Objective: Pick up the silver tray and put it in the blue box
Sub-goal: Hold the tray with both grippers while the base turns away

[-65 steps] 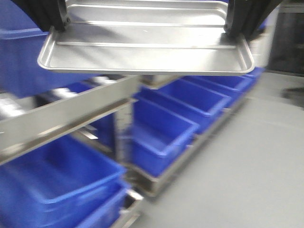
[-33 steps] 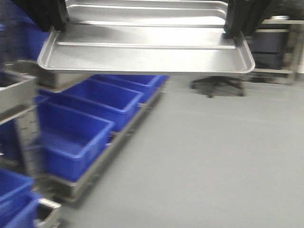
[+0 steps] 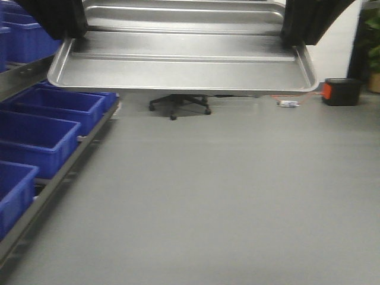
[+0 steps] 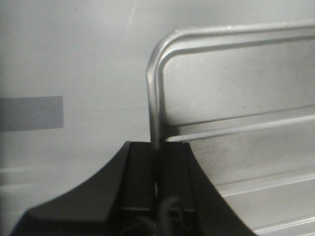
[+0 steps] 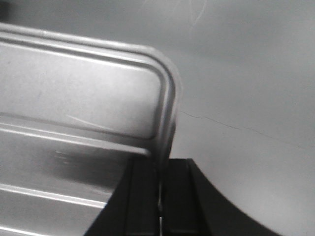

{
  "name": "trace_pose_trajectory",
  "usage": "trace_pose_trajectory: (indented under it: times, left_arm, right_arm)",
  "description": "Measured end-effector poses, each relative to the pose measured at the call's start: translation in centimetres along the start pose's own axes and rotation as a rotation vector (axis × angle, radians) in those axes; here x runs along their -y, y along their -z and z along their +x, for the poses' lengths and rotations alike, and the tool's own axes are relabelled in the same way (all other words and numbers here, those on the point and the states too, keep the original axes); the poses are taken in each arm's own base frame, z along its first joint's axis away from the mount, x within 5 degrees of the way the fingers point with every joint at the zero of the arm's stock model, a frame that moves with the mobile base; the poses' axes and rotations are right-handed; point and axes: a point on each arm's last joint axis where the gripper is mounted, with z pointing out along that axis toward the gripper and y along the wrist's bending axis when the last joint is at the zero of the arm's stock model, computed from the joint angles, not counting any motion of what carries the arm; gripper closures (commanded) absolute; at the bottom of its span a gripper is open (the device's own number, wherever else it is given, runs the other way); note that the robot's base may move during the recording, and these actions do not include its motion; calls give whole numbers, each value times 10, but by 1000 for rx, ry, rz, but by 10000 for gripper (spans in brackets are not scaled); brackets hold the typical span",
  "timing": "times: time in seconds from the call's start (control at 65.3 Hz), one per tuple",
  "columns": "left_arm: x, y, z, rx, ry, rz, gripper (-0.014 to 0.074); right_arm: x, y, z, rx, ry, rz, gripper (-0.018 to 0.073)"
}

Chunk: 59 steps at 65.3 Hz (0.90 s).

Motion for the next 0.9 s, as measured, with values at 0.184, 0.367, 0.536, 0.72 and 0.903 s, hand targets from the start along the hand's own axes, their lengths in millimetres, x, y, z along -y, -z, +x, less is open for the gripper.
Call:
trace_pose_trajectory:
  times: [0.184, 0.367, 0.536, 0.72, 0.903]
  left_arm:
    - [0, 0, 0, 0, 0, 0, 701]
    - [0, 0, 0, 0, 0, 0, 701]
    - [0, 0, 0, 0, 0, 0, 701]
    - [0, 0, 0, 0, 0, 0, 701]
    - [0, 0, 0, 0, 0, 0, 701]
  right_arm:
    - [0, 0, 0, 0, 0, 0, 503]
    - [0, 0, 0, 0, 0, 0, 503]
    - [0, 0, 0, 0, 0, 0, 503]
    - [0, 0, 0, -2, 0, 1, 503]
    - [0, 0, 0, -2, 0, 1, 503]
